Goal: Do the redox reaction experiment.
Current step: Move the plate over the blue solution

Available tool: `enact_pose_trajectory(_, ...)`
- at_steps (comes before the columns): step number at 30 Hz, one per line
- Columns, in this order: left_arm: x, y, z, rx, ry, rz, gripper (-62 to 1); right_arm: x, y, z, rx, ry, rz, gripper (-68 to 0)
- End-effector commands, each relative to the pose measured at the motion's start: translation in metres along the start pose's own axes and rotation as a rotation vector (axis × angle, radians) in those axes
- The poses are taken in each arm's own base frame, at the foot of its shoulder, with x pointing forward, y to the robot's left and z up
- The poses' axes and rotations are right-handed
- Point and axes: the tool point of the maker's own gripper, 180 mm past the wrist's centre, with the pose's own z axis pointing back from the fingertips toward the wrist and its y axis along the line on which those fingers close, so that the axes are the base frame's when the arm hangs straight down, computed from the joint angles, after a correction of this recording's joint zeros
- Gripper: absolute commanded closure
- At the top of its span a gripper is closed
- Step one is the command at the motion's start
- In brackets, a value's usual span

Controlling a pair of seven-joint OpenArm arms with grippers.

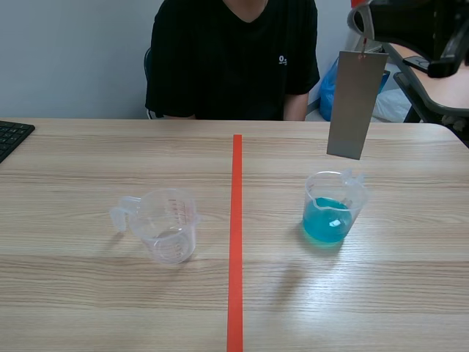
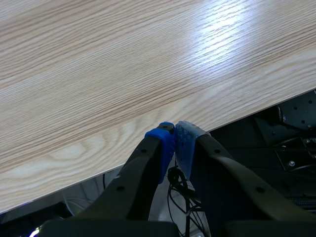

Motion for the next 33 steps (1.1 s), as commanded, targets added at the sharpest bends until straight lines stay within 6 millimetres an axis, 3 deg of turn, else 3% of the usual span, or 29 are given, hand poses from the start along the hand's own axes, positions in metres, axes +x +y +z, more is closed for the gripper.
enact_pose_trajectory(1,0.007,0.000,0.000,0.003,-0.026,0.003,-3.6,0.009,-0.003,0.001,0.003,-0.032,0.015,-1.3)
enact_pose_trajectory(13,0.015,0.001,0.000,0.004,-0.069,0.001,-3.6,-0.006,-0.024,0.005,-0.048,-0.074,-0.079,-1.3)
enact_pose_trajectory(21,0.023,0.010,-0.005,-0.001,-0.085,-0.038,-3.6,-0.011,-0.023,0.002,-0.040,-0.099,-0.113,-1.3)
enact_pose_trajectory(27,0.045,0.029,-0.022,0.008,-0.122,-0.088,-3.6,-0.012,-0.018,-0.001,-0.022,-0.102,-0.121,-1.3)
enact_pose_trajectory(33,0.081,0.058,-0.041,0.032,-0.202,-0.169,-3.6,-0.013,-0.014,-0.004,-0.010,-0.098,-0.125,-1.3)
